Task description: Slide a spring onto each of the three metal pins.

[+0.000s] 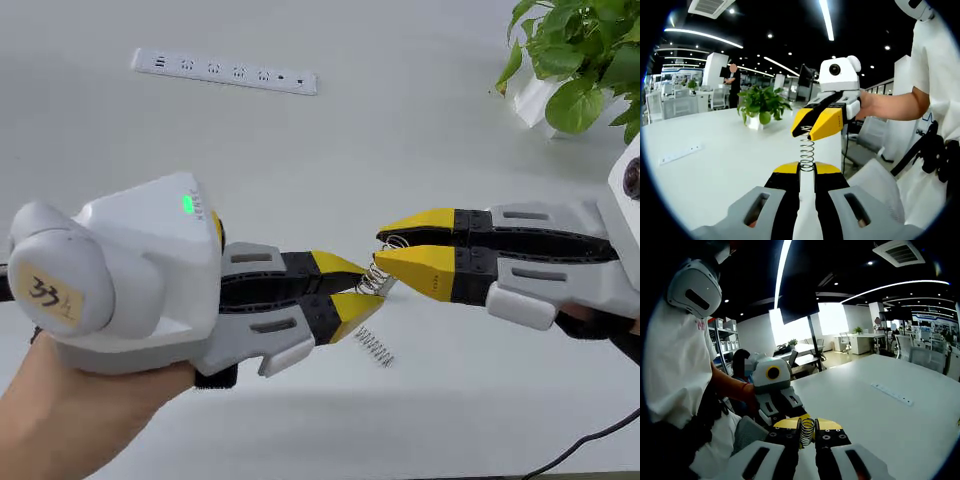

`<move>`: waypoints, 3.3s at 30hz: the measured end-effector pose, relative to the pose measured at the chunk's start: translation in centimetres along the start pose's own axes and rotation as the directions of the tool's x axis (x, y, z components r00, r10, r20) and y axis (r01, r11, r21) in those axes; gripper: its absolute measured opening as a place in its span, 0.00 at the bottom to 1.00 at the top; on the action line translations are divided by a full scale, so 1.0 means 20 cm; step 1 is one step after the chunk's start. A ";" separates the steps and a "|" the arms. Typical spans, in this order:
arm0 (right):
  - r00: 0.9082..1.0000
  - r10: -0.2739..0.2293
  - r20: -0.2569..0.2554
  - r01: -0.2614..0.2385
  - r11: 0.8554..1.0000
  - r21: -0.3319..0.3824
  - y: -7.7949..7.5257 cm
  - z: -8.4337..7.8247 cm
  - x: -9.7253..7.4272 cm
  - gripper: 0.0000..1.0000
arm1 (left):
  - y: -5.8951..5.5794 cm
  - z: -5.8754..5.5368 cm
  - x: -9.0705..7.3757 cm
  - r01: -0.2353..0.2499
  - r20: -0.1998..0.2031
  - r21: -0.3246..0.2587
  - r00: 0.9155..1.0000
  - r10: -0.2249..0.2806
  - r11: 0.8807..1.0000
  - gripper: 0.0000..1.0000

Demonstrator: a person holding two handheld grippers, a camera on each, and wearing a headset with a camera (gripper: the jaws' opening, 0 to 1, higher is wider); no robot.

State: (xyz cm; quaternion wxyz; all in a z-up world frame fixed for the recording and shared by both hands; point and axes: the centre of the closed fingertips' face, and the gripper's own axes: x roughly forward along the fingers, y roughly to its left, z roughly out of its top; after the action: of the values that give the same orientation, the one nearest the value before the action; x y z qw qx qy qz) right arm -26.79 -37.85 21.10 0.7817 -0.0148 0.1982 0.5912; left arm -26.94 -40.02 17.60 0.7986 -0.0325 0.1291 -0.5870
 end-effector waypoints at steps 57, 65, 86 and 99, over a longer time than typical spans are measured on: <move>0.576 0.182 -0.797 -0.620 0.732 -0.282 0.03 -0.21 0.02 0.07 | -0.01 -0.06 0.00 -0.002 -0.012 0.024 1.000 0.002 1.000 0.06; 0.570 0.184 -0.800 -0.617 0.739 -0.270 0.03 -0.23 0.03 0.07 | 0.00 -0.09 -0.01 -0.003 -0.015 0.020 1.000 0.003 1.000 0.07; 0.616 0.117 -0.779 -0.510 0.813 -0.281 -0.14 -0.23 0.08 0.07 | 0.12 -0.20 -0.13 -0.076 -0.053 0.019 0.996 0.077 0.997 0.24; 0.606 0.009 -0.795 -0.411 0.860 -0.304 -0.39 -0.38 0.18 0.07 | 0.23 -0.32 -0.24 -0.147 -0.113 0.051 0.982 0.152 0.988 0.42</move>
State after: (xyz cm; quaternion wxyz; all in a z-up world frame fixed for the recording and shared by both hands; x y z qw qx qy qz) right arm -20.96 -38.88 11.29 0.5162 -0.4252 0.3676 0.6463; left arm -25.49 -33.33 11.36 0.8321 0.0286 0.1653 -0.5287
